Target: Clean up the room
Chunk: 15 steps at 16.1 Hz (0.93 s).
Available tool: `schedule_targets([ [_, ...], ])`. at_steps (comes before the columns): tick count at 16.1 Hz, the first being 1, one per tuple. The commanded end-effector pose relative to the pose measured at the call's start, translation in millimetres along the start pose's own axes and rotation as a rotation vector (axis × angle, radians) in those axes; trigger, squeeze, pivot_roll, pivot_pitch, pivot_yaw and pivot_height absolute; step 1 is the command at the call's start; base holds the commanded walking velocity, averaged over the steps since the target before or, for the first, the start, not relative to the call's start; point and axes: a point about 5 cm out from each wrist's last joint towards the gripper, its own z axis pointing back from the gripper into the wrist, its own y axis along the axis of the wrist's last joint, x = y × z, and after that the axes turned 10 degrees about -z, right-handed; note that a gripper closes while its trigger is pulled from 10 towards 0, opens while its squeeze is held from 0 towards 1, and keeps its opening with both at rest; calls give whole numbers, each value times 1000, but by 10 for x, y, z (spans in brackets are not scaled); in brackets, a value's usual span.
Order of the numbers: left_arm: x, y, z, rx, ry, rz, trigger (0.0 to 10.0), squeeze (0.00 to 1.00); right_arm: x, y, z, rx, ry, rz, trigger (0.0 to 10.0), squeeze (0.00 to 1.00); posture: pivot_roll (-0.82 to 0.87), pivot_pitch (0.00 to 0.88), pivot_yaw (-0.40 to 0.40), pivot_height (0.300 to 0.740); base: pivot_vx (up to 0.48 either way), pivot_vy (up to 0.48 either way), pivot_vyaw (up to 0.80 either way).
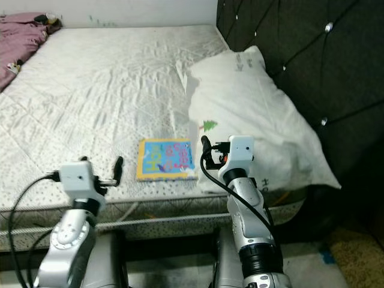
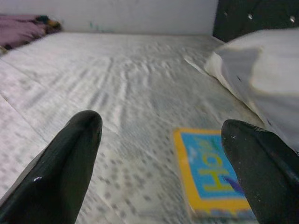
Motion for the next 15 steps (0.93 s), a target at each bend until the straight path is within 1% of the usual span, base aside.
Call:
schedule_targets([
  [1,-39,37,-71,15,13,-14,10000,0,-23,84,-46,33,5,1,10000,0,40,21,11,595,0,0,0],
  [3,-43,76,-137,26,6,-19,10000,0,-11,101,-56,40,-5,0,10000,0,37,18,15,615,0,0,0],
  [4,-44,79,-166,24,7,-19,10000,0,0,112,-57,44,-11,2,10000,0,30,14,18,635,0,0,0],
  [6,-22,99,-188,32,7,-1,10000,0,22,107,-48,42,-15,6,10000,0,26,9,15,659,0,0,0],
  [7,-12,109,-190,38,11,1,10000,0,34,95,-41,38,-21,9,10000,0,26,9,15,669,0,0,0],
  [9,13,83,-186,16,50,16,10000,0,54,77,-43,32,-29,10,10000,0,31,4,8,689,0,0,0],
  [10,47,42,-181,-20,48,34,10000,0,40,65,-51,28,-32,8,10000,0,31,4,8,704,0,0,0],
  [12,94,39,-163,-15,18,32,10000,0,3,47,-54,26,-29,7,10000,0,31,4,8,718,0,0,0],
  [13,114,43,-163,-15,13,24,10000,0,-16,31,-50,23,-26,5,10000,0,35,5,7,733,0,0,0],
  [15,112,54,-170,-6,9,17,10000,0,-22,6,-37,16,-25,7,10000,0,34,7,7,740,0,0,0],
])
